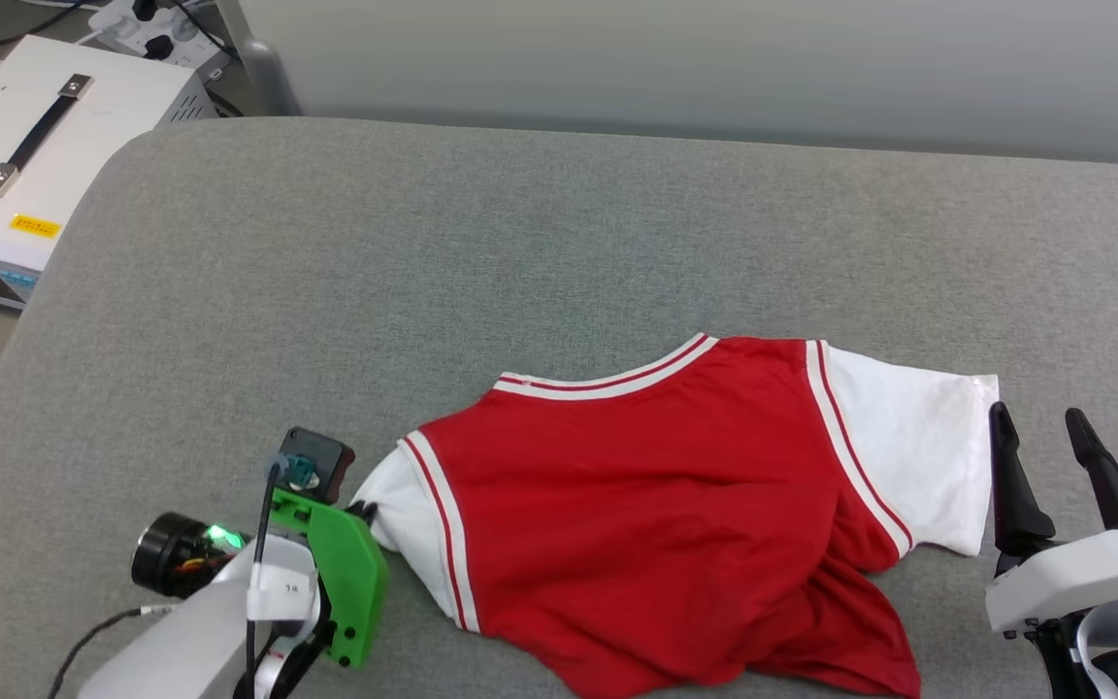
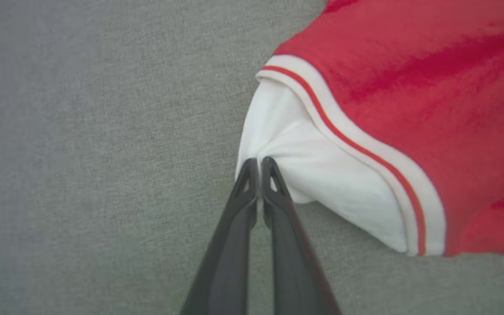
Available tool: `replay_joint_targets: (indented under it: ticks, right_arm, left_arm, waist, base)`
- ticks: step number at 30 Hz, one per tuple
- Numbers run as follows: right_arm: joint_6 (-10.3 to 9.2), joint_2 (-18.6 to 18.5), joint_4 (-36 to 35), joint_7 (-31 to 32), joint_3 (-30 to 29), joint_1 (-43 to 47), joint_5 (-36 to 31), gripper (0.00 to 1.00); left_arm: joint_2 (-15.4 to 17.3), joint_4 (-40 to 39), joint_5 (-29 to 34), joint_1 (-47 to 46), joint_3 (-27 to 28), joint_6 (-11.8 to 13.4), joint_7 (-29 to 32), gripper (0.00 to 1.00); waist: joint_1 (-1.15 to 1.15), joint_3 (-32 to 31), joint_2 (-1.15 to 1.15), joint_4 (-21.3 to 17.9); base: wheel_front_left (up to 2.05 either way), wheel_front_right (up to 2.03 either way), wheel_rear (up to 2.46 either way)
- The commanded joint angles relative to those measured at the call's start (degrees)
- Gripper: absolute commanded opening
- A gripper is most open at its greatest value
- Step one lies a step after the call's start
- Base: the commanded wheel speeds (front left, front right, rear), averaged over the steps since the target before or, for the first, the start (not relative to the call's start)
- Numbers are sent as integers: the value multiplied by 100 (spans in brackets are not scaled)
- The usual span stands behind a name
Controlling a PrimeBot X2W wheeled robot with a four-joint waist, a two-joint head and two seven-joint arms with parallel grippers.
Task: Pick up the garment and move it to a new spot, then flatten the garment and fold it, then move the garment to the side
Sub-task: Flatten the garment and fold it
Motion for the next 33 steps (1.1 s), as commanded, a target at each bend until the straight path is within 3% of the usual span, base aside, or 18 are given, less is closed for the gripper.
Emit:
replay_joint_targets:
  ticks: [1,6,7,9,18,22,28,33]
  right_arm:
    - [-1,-8,-42,26,-27,32,24,100]
    - [-1,-8,-31,82,-70,-29,23,100]
    - [-1,-8,-14,87,-93,-37,31,100]
    - [-1,-8,18,98,-162,-35,29,100]
    - [-1,-8,127,231,-362,11,84,100]
    - [-1,-8,190,348,-522,50,134,100]
    - [-1,-19,386,861,-685,100,279,100]
    - [-1,-308,714,1484,-868,-34,474,100]
  left_arm:
    - [-40,-59,-93,154,30,64,-83,0]
    - [-288,-59,-244,370,188,150,-584,0]
    - [-346,-38,-267,406,242,177,-736,30]
    - [-454,-13,-348,471,357,198,-997,100]
    - [-660,-78,-377,669,876,374,-2336,100]
    - [-696,-255,-269,789,1126,568,-2839,100]
    - [-701,-746,5,1132,1658,941,-3036,100]
    - [-639,-1243,386,1471,2009,1137,-3048,100]
  waist:
    - [0,14,0,46]
    - [0,3,0,48]
    - [0,-22,0,37]
    - [0,-75,0,31]
    - [0,-324,0,-21]
    - [0,-417,0,-20]
    - [0,-505,0,32]
    - [0,-454,0,129]
  base:
    - [0,0,0]
    - [0,0,0]
    - [0,0,0]
    - [0,0,0]
    - [0,0,0]
    - [0,0,0]
    - [0,0,0]
    - [0,0,0]
